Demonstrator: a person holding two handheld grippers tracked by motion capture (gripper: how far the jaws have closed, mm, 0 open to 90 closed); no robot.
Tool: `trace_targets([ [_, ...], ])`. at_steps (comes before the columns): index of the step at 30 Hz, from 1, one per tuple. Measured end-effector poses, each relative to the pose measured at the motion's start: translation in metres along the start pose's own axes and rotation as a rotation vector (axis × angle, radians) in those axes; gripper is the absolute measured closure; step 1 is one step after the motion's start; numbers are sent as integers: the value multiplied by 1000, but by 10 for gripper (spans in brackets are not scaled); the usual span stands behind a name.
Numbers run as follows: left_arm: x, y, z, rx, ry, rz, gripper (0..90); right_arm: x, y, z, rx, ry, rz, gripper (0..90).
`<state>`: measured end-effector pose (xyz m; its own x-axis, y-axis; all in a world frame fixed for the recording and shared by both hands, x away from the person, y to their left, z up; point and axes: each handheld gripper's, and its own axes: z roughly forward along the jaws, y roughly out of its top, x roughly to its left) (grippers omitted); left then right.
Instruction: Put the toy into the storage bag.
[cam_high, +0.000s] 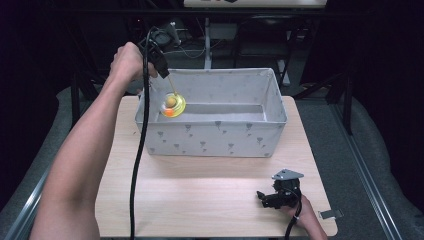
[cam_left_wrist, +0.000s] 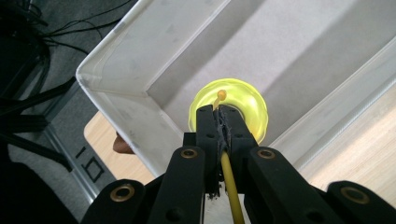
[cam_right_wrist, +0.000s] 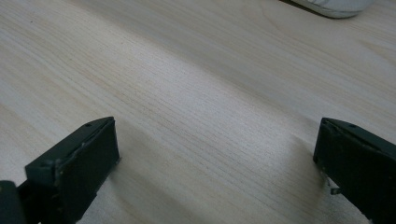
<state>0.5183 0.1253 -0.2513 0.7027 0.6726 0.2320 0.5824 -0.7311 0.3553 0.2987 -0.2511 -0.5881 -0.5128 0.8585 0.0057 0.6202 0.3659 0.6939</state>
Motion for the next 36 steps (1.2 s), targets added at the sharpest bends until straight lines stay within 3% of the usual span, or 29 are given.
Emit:
trace_targets([
  [17, -1, -8, 27, 9, -15, -15, 880, 0, 0, 0, 2, 1, 0, 0],
  [20, 0, -15, 38, 13, -40, -34, 880, 0, 0, 0, 2, -1, 1, 0],
  [25, 0, -19, 46, 40, -38, -41, 880, 0, 0, 0, 1, -1, 1, 0],
  [36, 2, -37, 77, 166, -80, -84, 880, 0, 0, 0, -4, -1, -2, 0],
])
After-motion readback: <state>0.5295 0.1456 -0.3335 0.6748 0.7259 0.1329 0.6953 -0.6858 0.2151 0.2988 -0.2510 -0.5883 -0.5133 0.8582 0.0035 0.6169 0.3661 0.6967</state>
